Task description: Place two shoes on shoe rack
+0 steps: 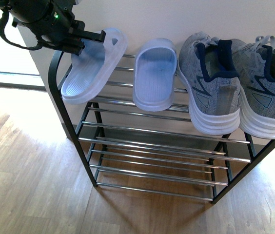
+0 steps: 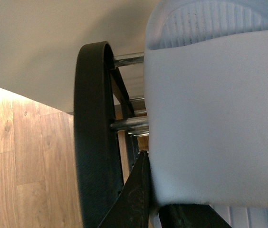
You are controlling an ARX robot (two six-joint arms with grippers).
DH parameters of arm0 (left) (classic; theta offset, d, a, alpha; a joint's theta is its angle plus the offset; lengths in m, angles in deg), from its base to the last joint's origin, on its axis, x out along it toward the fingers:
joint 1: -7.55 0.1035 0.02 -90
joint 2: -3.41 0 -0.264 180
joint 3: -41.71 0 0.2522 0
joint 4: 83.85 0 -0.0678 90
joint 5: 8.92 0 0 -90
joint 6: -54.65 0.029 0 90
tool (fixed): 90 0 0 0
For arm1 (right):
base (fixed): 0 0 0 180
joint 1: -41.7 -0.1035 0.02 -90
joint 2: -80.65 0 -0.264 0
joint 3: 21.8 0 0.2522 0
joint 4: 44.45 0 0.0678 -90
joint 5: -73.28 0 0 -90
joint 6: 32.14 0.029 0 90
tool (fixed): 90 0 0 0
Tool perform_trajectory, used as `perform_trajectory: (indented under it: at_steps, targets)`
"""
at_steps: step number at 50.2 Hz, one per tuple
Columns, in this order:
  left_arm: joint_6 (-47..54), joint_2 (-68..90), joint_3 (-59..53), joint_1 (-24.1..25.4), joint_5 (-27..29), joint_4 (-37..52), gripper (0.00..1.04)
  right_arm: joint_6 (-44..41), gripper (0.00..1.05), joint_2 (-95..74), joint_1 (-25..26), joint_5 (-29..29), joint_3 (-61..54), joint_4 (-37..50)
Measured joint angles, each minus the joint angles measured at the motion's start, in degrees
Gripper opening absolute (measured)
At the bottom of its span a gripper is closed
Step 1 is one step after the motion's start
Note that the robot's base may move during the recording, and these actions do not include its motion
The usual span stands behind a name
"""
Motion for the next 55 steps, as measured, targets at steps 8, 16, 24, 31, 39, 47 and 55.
perform_trajectory:
  at_steps: [8,16,24,31,39,47,55]
  targets:
    - [-0.7,0.7,1.3,-1.2,0.1,0.0,0.05,0.0,0.95,0.0,0.0,0.0,0.0,0.0]
    - [-2.4,0.9,1.7,-1.7,-0.4,0.0,0.30,0.0,0.96,0.0,0.0,0.0,0.0,0.0]
    - [-5.9,0.7,1.7,-1.7,-1.4,-0.6,0.61,0.0,0.95,0.0,0.0,0.0,0.0,0.0]
    - [-10.1,-3.4,-0.8,-2.4,-5.1,-1.4,0.82,0.0,0.96,0.0,0.0,0.0,0.0,0.0]
    - [-16.2,-16.4,-6.7,-5.6,-7.1,-5.0,0.95,0.0,0.95,0.0,0.0,0.0,0.0,0.0]
    - [-16.3,-32.1,-14.4,-7.3,-1.1,-3.4,0.95,0.0,0.96,0.0,0.0,0.0,0.0,0.0]
    - [-13.1,-39.5,-22.1,-3.1,10.5,4.8,0.91,0.0,0.96,0.0,0.0,0.1,0.0,0.0]
